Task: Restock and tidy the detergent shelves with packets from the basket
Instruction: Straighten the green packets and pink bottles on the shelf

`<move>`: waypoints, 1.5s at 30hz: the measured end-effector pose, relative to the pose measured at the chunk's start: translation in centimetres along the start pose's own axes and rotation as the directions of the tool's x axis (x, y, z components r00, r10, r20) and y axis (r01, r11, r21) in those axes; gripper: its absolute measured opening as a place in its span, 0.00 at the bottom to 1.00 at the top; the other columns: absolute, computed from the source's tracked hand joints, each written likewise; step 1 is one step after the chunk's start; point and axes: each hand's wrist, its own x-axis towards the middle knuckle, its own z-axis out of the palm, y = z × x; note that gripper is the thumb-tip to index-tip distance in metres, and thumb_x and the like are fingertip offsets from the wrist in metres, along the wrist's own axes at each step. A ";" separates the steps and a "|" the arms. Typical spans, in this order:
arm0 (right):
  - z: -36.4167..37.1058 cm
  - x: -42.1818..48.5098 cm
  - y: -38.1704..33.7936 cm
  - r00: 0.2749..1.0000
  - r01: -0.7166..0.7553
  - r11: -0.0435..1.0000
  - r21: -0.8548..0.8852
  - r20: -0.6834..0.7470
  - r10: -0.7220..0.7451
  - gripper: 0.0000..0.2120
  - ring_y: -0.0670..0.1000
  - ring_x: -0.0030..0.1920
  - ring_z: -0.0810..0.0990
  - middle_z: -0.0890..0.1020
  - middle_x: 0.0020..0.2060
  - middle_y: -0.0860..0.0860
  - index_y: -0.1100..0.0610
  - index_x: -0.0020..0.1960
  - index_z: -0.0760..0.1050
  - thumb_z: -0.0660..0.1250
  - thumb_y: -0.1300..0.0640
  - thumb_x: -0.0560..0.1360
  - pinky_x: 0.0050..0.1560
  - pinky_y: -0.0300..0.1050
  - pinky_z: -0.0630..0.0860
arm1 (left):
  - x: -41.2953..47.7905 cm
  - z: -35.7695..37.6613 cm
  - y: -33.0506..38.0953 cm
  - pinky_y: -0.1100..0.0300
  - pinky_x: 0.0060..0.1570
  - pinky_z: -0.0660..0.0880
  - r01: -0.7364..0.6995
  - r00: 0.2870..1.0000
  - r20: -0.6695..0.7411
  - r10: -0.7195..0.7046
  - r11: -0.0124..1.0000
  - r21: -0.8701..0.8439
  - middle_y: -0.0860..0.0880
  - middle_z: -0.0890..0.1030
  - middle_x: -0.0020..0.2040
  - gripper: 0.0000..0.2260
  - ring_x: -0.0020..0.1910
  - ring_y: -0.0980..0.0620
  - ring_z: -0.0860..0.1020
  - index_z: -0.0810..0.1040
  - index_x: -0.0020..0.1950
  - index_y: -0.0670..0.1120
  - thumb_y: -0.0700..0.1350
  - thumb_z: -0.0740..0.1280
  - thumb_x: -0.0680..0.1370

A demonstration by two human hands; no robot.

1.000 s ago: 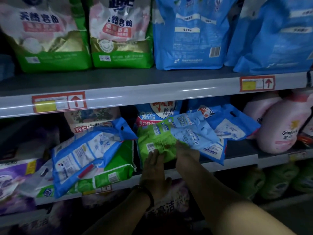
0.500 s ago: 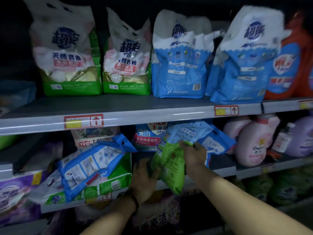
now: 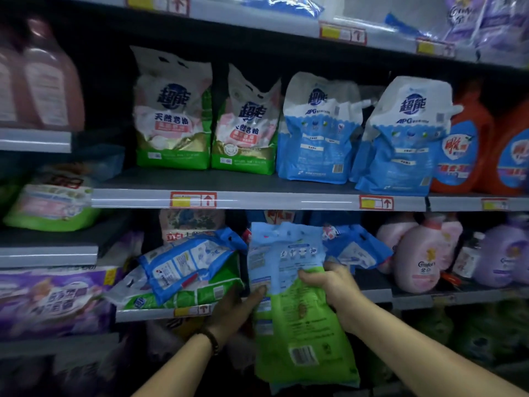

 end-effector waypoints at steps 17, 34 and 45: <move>16.8 -2.5 0.4 0.921 0.101 0.994 -0.039 0.381 -0.078 0.24 0.55 0.46 0.91 0.89 0.54 0.54 0.56 0.65 0.81 0.82 0.61 0.71 0.41 0.49 0.86 | -12.8 -16.4 -0.1 0.31 0.57 0.80 -0.281 0.851 -0.524 -0.001 0.844 -0.458 0.40 0.88 0.55 0.16 0.53 0.36 0.87 0.84 0.62 0.44 0.43 0.78 0.75; 39.9 -2.5 6.3 0.817 -0.214 0.975 0.060 0.558 0.145 0.20 0.64 0.51 0.89 0.89 0.51 0.59 0.55 0.63 0.83 0.81 0.62 0.72 0.57 0.70 0.83 | -15.5 -38.0 1.2 0.32 0.56 0.81 -0.298 0.699 -0.715 0.023 0.918 -0.262 0.41 0.88 0.52 0.24 0.52 0.37 0.87 0.85 0.57 0.46 0.55 0.84 0.66; 51.2 6.1 4.8 0.867 -0.191 0.951 0.243 0.496 0.047 0.15 0.66 0.56 0.87 0.89 0.55 0.57 0.51 0.57 0.87 0.79 0.62 0.73 0.58 0.79 0.79 | -10.7 -45.2 -0.5 0.54 0.70 0.73 -0.118 0.598 -0.621 0.507 0.822 0.557 0.54 0.75 0.71 0.31 0.71 0.54 0.74 0.71 0.71 0.73 0.54 0.79 0.72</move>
